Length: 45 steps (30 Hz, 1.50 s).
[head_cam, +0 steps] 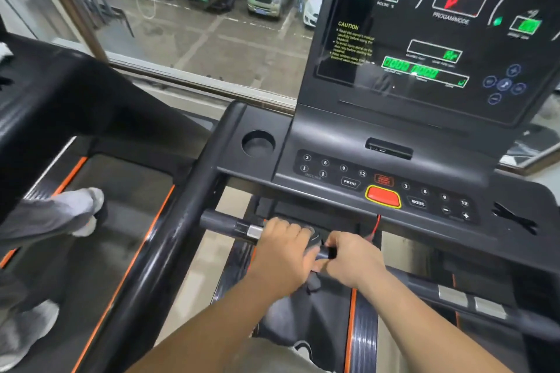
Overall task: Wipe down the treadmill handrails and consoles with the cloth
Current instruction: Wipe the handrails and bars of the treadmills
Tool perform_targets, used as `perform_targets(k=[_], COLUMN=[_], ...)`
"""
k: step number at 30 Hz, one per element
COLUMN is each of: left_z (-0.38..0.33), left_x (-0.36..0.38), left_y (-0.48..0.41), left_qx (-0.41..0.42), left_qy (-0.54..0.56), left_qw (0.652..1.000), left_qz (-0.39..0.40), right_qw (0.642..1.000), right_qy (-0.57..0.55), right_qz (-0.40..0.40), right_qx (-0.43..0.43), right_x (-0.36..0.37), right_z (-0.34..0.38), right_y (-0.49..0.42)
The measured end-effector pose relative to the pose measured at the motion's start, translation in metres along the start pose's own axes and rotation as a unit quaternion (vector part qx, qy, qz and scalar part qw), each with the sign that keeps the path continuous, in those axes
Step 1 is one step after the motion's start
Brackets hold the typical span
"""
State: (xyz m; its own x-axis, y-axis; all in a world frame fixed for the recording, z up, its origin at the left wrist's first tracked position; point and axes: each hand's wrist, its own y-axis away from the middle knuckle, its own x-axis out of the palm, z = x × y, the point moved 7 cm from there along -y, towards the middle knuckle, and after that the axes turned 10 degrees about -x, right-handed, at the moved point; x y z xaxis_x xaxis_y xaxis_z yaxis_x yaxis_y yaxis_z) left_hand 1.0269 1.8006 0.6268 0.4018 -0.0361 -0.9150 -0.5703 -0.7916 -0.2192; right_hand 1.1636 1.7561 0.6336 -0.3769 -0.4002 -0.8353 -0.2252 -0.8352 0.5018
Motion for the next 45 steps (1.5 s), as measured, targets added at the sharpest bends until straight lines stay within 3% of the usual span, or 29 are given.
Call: perform_targets(k=[7,11,14,16,18,21,25,27,30,32,34,37,40,43,45], left_z=[0.134,0.08,0.021,0.027,0.069,0.123,0.069,0.03,-0.005,0.005,0.042,0.104,0.111,0.096,0.099], left_x=[-0.049,-0.03,-0.009,-0.004,-0.013,-0.042,-0.045,-0.027,-0.005,-0.008,-0.021,-0.048,-0.046,-0.039,-0.032], left_y=[0.011,0.003,0.004,0.007,-0.002,-0.013,-0.028,-0.024,-0.002,0.006,0.005,0.002,-0.001,-0.024,-0.046], left_qx=[-0.039,-0.221,-0.096,-0.008,-0.02,-0.107,-0.113,-0.121,-0.008,0.053,0.063,0.019,-0.029,-0.151,-0.175], left_qy=[-0.073,-0.078,-0.03,-0.017,-0.094,-0.177,-0.268,-0.232,-0.089,-0.03,-0.052,-0.12,-0.131,-0.188,-0.212], left_qw=[0.995,0.97,0.995,0.999,0.991,0.967,0.935,0.945,0.993,0.995,0.994,0.992,0.99,0.96,0.934], left_qz=[-0.059,-0.059,0.011,0.039,0.093,0.146,0.202,0.196,0.08,0.075,0.077,0.018,0.031,0.141,0.227], right_qw=[1.0,1.0,1.0,1.0,1.0,1.0,1.0,1.0,1.0,1.0,0.999,0.999,0.999,0.999,0.999], right_qy=[-0.009,-0.011,-0.007,-0.01,-0.014,-0.024,-0.022,-0.016,-0.004,-0.006,-0.011,-0.015,-0.014,-0.007,-0.004], right_qz=[0.009,0.022,0.016,0.017,0.013,0.011,0.012,0.009,0.016,0.024,0.03,0.034,0.035,0.035,0.032], right_qx=[0.005,0.013,0.008,0.004,0.0,0.0,0.002,0.002,0.0,0.003,0.004,0.005,0.005,-0.002,-0.004], right_x=[0.001,0.0,-0.002,-0.002,-0.002,-0.001,-0.001,0.0,-0.002,-0.004,-0.004,-0.002,-0.001,-0.002,-0.002], right_z=[0.001,-0.001,0.0,0.0,0.001,0.0,0.001,0.001,0.002,0.002,0.002,0.0,-0.001,0.0,0.002], right_y=[-0.001,-0.003,-0.003,-0.003,-0.002,-0.001,-0.001,-0.003,-0.006,-0.007,-0.008,-0.009,-0.01,-0.009,-0.009])
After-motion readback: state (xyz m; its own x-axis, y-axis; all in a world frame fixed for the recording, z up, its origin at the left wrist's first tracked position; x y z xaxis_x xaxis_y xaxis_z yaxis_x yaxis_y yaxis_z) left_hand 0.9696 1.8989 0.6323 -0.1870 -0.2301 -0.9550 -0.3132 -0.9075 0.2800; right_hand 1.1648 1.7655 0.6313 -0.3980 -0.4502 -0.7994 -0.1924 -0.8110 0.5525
